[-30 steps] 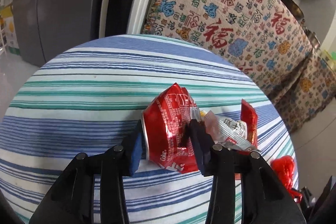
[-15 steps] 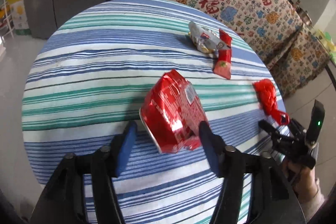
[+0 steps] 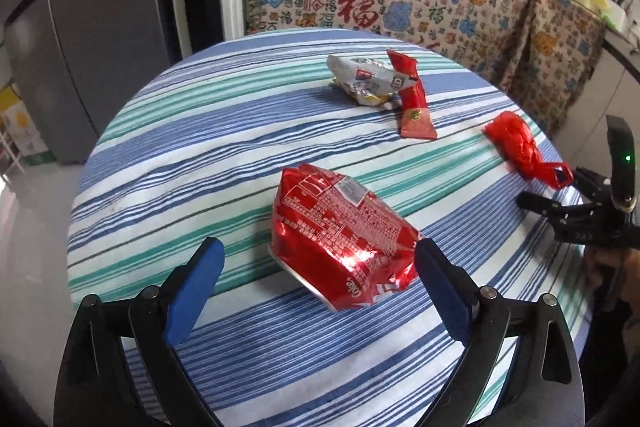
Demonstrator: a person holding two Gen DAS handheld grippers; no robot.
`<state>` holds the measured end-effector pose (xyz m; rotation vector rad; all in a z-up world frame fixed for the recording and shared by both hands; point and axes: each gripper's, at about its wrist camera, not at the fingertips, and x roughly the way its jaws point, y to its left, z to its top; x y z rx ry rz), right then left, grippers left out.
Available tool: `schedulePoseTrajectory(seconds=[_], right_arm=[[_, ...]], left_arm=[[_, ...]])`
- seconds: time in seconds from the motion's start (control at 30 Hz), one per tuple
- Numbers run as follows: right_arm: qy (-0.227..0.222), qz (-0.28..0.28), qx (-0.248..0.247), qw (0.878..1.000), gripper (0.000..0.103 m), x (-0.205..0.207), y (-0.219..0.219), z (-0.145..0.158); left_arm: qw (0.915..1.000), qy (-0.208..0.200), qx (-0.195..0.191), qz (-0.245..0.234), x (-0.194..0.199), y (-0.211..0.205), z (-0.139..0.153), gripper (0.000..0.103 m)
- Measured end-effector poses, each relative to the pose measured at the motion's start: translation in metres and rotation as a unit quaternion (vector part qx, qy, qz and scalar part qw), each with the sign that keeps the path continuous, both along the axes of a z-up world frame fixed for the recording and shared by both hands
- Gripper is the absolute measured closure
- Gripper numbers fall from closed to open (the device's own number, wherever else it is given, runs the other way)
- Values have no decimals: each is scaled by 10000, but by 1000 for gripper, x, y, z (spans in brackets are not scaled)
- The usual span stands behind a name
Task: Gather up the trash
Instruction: 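Grasp the red plastic bag with the right tool while the left tool grasps the red can-shaped bag, then carry both red bags over the blue wastebasket and open both tools to drop them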
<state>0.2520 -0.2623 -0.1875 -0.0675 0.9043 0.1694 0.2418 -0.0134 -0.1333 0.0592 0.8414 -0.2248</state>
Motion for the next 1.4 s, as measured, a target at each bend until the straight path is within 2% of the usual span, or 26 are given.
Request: schedulePoseTrajectory(seconds=[0.13, 0.27, 0.33, 0.4, 0.43, 0.47, 0.63, 0.7, 0.87, 0.97, 1.1, 1.23, 1.27, 1.3, 1.4], right_arm=[[0, 0, -4, 10000, 20, 0, 0, 0], [0, -1, -4, 10000, 20, 0, 0, 0], [1, -1, -6, 10000, 20, 0, 0, 0], [1, -2, -1, 10000, 20, 0, 0, 0], [2, 0, -1, 10000, 20, 0, 0, 0], [3, 1, 3, 10000, 20, 0, 0, 0], [111, -5, 39, 9999, 20, -7, -7, 1], [137, -22, 169, 9998, 20, -10, -16, 8], [-298, -286, 298, 9987, 20, -15, -43, 38], [-123, -371, 342, 9986, 20, 1, -49, 31], [99, -527, 795, 9954, 20, 22, -48, 19], [-8, -350, 558, 9978, 21, 32, -27, 20], [38, -350, 444, 9984, 36, 35, -24, 18], [167, -345, 379, 9985, 63, 38, -22, 15], [175, -440, 523, 9975, 64, 35, -26, 20]], left_arm=[[9999, 5, -30, -160, 14, 2, 1, 6], [9977, 280, -602, -162, 24, 7, -4, 6], [9969, 349, -675, -213, 23, 3, -6, 7], [9969, 350, -661, -263, 21, -1, -5, 17], [9966, 404, -663, -283, 20, -2, -7, 33], [9962, 458, -683, -277, 19, -3, -8, 44], [9897, 475, -1346, -65, 9, 14, -1, 56], [9897, 444, -1359, 64, 4, 17, -1, 57], [9914, 245, -1280, 132, -5, 6, 4, 58], [9919, 94, -1257, 180, -5, -2, 8, 58], [9908, 20, -1337, 228, -1, -14, 9, 58], [9912, -62, -1303, 210, 0, -25, 10, 58], [9915, -69, -1284, 207, 1, -27, 10, 58], [9917, -79, -1265, 199, 3, -28, 10, 58], [9920, -133, -1243, 179, 4, -33, 12, 58]])
